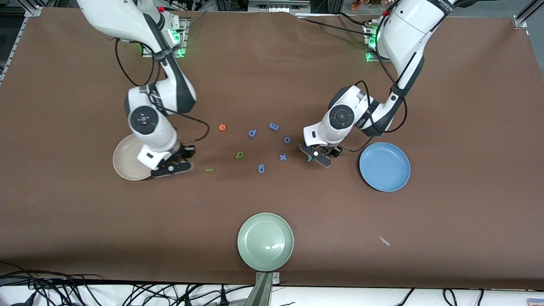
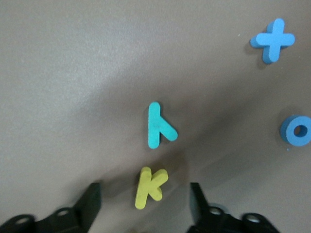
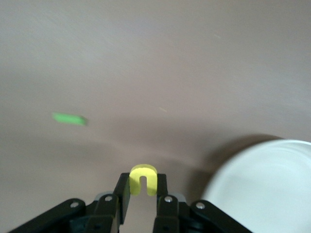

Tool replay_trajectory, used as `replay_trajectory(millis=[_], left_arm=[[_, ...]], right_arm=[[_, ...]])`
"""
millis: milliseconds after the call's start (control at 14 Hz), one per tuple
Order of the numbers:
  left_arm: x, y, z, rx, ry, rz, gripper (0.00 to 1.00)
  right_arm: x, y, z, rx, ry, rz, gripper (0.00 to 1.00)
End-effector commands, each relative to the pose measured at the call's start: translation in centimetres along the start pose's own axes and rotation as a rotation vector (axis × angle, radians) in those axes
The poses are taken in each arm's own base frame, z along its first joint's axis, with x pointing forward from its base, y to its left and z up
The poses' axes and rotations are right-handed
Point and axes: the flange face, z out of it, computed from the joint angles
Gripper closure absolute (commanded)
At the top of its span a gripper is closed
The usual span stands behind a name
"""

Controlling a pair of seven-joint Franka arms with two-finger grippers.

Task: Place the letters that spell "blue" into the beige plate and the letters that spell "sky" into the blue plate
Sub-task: 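Grasp the yellow n and the yellow k with both grippers, then place the n and k on the beige and blue plates with both grippers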

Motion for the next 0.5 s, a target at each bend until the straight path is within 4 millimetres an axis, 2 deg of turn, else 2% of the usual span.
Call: replay_trajectory(millis=[0,72,143,215,358,430], left_arm=[[1.1,0.4,0.5,0.020,0.011,0.029,0.53],[1.1,0.6,0.4,0.020,0.011,0.025,0.73],[1.1,0.5,0.3,0.020,0.010,0.026,0.81],[1.1,0.3,0.2,0.021,0.008,0.025,0.98],[1.1,0.1,-0.6,0.027,0.012,0.023,1.00],[1.1,0.2,-0.9,0.029,0.004,0.022,1.00]], right_arm=[[-3.6,4.5,-0.1,0.011,-0.025,-0.077,0.89],[-4.1,6.2,0.5,0.004,-0.033,-0.098,0.89],[-4.4,7.4,1.3,0.002,-0.031,-0.117,0.89],[-4.8,8.7,2.1,0.012,-0.028,-0.122,0.89],[-5.2,11.6,3.1,0.023,-0.036,-0.140,0.88],[-5.4,12.4,3.4,0.024,-0.040,-0.140,0.69]])
